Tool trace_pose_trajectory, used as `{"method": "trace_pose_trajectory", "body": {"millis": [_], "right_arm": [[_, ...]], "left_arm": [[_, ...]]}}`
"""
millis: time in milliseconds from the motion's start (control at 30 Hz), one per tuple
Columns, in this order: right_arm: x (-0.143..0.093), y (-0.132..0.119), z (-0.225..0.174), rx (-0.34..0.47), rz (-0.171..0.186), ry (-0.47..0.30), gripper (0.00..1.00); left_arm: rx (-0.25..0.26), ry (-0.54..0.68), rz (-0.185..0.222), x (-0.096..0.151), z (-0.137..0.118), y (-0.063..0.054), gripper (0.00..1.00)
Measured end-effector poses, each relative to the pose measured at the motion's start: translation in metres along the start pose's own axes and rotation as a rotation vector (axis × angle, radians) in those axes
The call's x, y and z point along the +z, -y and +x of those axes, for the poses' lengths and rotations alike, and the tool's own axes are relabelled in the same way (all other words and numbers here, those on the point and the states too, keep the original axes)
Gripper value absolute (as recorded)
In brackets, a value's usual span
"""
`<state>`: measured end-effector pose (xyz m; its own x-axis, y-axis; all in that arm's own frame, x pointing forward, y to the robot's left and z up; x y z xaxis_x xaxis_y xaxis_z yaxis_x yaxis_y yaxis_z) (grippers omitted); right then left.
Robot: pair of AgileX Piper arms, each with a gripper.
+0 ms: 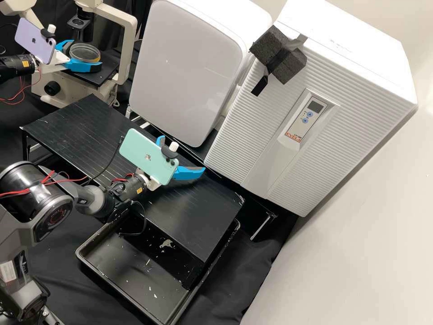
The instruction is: Place the petri dish on the microscope
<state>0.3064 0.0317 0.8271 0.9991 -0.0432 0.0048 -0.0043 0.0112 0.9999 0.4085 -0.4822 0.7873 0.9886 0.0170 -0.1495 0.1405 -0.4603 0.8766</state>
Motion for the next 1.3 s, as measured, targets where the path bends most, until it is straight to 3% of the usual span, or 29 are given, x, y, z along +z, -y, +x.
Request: {"method": "trace_pose_trajectory", "body": {"millis": [467,533,767,900,1033,1300], "right_arm": [[0.000,0.000,0.000,0.000,0.000,0.000,1.00],[0.000,0.000,0.000,0.000,0.000,0.000,1.00],[0.000,0.000,0.000,0.000,0.000,0.000,1.00],[0.000,0.000,0.000,0.000,0.000,0.000,1.00],[0.000,0.000,0.000,0.000,0.000,0.000,1.00],[0.000,0.000,0.000,0.000,0.000,0.000,1.00]], "left_arm": [[0.008,-0.015,0.001,-0.007,-0.030,0.001,1.00],[0.014,-0.022,0.014,-0.008,-0.041,0.000,1.00],[0.022,-0.044,-0.008,-0.007,-0.086,0.006,1.00],[0.035,-0.033,0.034,0.002,-0.114,0.013,1.00],[0.106,-0.040,0.091,0.015,-0.142,0.016,1.00],[0.256,-0.008,0.151,0.030,-0.188,0.021,1.00]]}}
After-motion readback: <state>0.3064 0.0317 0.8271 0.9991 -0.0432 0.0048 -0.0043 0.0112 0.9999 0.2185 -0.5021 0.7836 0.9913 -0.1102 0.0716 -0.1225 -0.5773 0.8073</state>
